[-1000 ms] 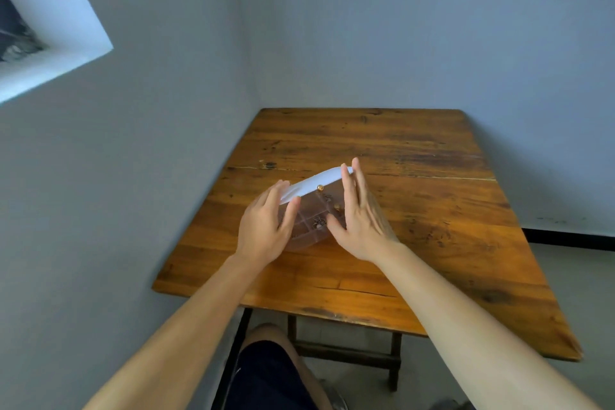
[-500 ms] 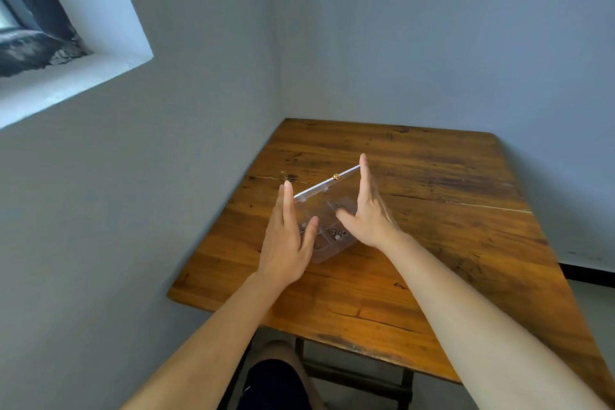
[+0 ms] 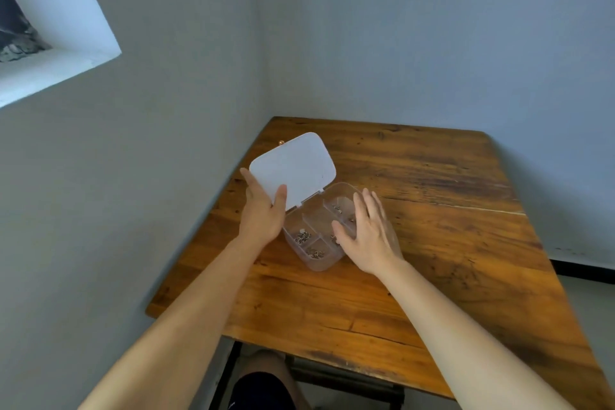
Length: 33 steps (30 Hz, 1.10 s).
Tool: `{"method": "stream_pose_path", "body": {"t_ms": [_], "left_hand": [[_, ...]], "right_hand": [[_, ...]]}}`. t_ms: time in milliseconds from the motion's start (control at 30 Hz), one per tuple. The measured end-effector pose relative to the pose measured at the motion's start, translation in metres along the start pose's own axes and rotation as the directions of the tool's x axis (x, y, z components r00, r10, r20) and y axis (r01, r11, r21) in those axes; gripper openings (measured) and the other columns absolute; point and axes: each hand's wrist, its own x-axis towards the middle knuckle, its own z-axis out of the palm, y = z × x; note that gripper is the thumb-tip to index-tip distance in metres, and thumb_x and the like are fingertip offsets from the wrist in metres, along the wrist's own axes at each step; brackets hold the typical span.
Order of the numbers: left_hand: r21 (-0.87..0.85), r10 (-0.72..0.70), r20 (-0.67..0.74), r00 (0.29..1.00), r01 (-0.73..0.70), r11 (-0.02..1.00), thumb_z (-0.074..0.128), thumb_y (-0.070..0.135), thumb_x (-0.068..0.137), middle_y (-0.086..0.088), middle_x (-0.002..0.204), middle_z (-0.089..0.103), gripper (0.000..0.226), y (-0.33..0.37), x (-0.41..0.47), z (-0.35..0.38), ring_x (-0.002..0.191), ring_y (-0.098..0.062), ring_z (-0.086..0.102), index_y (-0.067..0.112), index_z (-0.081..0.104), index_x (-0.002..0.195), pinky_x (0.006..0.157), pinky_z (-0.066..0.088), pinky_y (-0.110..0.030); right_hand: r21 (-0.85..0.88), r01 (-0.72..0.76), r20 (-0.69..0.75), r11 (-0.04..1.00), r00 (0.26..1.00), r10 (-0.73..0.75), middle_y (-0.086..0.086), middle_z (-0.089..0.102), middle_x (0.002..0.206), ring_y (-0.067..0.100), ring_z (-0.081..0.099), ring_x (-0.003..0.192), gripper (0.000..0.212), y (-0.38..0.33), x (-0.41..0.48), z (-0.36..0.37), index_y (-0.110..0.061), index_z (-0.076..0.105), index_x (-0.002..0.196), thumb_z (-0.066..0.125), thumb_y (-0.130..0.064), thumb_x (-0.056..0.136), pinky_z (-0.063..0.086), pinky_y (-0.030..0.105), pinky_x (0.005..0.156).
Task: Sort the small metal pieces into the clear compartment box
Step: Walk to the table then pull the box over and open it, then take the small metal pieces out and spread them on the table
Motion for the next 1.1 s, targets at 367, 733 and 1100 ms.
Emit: {"method": "stream_pose_path", "body": {"t_ms": [367, 733, 1100], "left_hand": [[0.173, -0.123, 0.140, 0.982, 0.098, 0.980, 0.032, 0.049, 0.102, -0.018, 0.155, 0.029, 0.072, -0.031, -0.013, 0.015, 0.140, -0.033, 0.035, 0.008, 0.009, 0.157, 0.110, 0.035, -0.044], [0.388, 0.333, 0.161, 0.929, -0.370, 0.844, 0.047, 0.054, 0.094, -0.005, 0.144, 0.047, 0.055, -0.017, -0.057, 0.000, 0.137, -0.025, 0.037, 0.022, 0.051, 0.139, 0.111, 0.034, -0.048], [0.473, 0.341, 0.398, 0.851, -0.509, 0.719, 0.047, 0.065, 0.088, 0.006, 0.127, 0.060, 0.056, -0.016, -0.070, 0.012, 0.120, -0.015, 0.051, 0.029, 0.059, 0.129, 0.101, 0.045, -0.036]], "right_hand": [[0.114, 0.019, 0.023, 0.993, 0.999, -0.022, 0.001, 0.016, 0.166, 0.019, 0.012, 0.152, 0.074, -0.003, -0.029, -0.008, -0.018, 0.021, 0.157, 0.045, -0.049, 0.095, 0.024, 0.037, 0.118], [0.366, 0.010, 0.120, 0.930, 0.991, -0.057, -0.008, 0.057, 0.137, 0.009, 0.056, 0.117, 0.040, 0.006, -0.022, -0.039, -0.029, 0.055, 0.136, 0.059, -0.029, 0.096, 0.046, 0.031, 0.091], [0.028, 0.235, 0.381, 0.971, 0.896, -0.228, -0.006, 0.046, 0.145, 0.017, 0.041, 0.130, 0.069, -0.001, -0.015, -0.050, -0.028, 0.045, 0.146, 0.066, -0.041, 0.081, 0.043, 0.041, 0.104]]}}
